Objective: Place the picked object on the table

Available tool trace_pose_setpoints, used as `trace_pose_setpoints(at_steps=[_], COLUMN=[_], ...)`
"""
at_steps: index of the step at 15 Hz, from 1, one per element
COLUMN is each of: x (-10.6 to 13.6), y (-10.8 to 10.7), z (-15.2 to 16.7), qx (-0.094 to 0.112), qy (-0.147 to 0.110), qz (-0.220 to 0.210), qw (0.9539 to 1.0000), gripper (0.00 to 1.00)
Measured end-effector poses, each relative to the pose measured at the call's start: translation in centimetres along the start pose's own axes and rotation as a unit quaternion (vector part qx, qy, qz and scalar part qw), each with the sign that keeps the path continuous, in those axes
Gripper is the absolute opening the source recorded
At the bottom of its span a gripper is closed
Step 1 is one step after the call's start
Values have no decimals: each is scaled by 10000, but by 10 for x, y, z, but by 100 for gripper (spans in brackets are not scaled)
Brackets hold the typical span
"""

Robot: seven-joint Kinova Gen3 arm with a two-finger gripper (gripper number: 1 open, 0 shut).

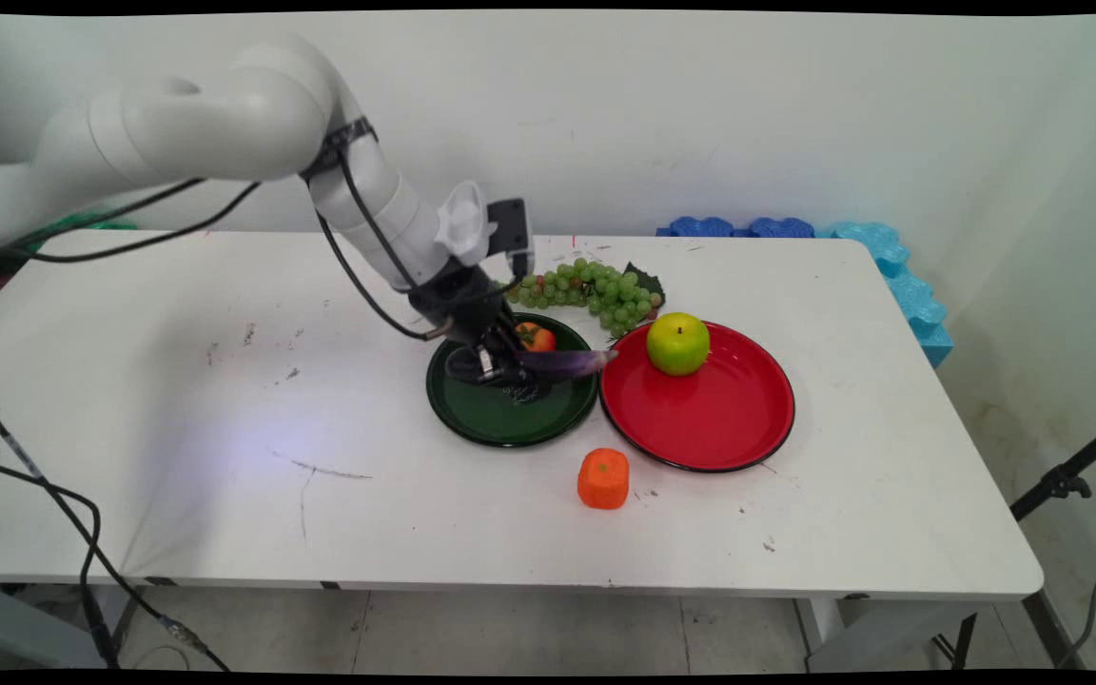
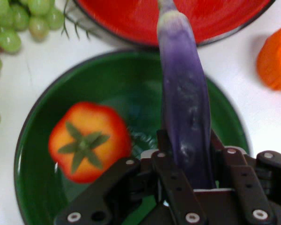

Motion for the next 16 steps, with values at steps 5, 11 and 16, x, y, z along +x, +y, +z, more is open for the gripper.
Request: trace_pose_setpoints(at_steps=[5, 11, 16], x=[35, 51, 45], y=[39, 88, 114], z=[-32, -41, -28], qx=[-219, -535, -680], qy=[187, 209, 142], qz=[-125, -190, -206], qw=[9995, 9982, 9974], gripper=[0, 0, 0])
